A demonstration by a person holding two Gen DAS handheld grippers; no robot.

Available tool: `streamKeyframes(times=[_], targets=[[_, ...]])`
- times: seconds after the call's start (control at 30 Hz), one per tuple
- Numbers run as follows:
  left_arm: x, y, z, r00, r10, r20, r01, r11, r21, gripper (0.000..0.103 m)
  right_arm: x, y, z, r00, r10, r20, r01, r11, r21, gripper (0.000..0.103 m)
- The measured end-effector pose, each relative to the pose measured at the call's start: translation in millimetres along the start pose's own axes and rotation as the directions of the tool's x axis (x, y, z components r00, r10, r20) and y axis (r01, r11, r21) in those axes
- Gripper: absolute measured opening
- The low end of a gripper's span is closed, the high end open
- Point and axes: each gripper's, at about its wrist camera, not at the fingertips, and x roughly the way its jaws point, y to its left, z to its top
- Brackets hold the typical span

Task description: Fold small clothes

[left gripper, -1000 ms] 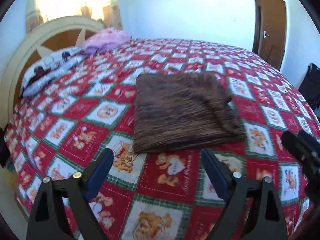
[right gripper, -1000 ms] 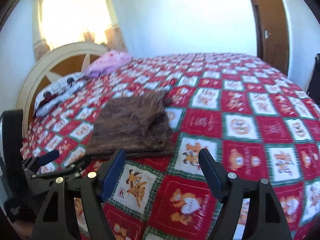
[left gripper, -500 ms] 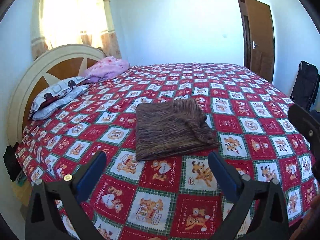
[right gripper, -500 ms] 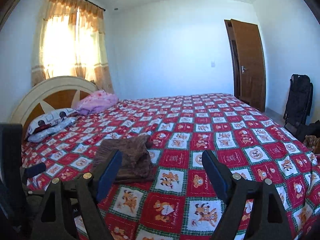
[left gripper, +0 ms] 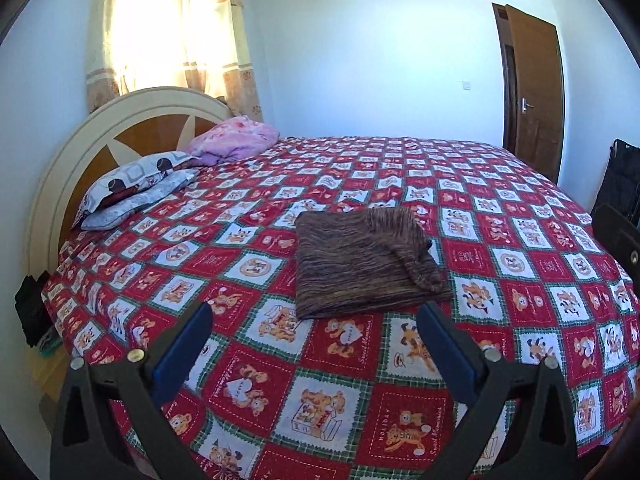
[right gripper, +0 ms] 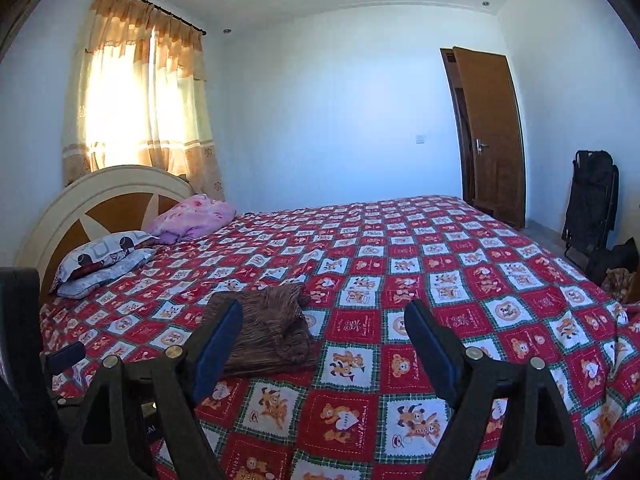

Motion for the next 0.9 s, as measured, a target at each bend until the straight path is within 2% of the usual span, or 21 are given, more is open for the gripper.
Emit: streamKeyframes(times=[0.43,0.9], targets=[[-0.9,-7.5,-2.3,0.999,0.042,-0.003,-0.042,0.998,0.050,0.103,2.4,-8.1,-4.2,1.000,-0.023,-0.012,0.023,0.999,0.022,0.084],[1.1,-5.8,-1.8,0.998,0.052,-0.020,-0.051,0.998,0.045,0.103,0.5,-15.2,-3.6,0.999,-0.034,-0.009,0.035,0.999,0.039,0.084]])
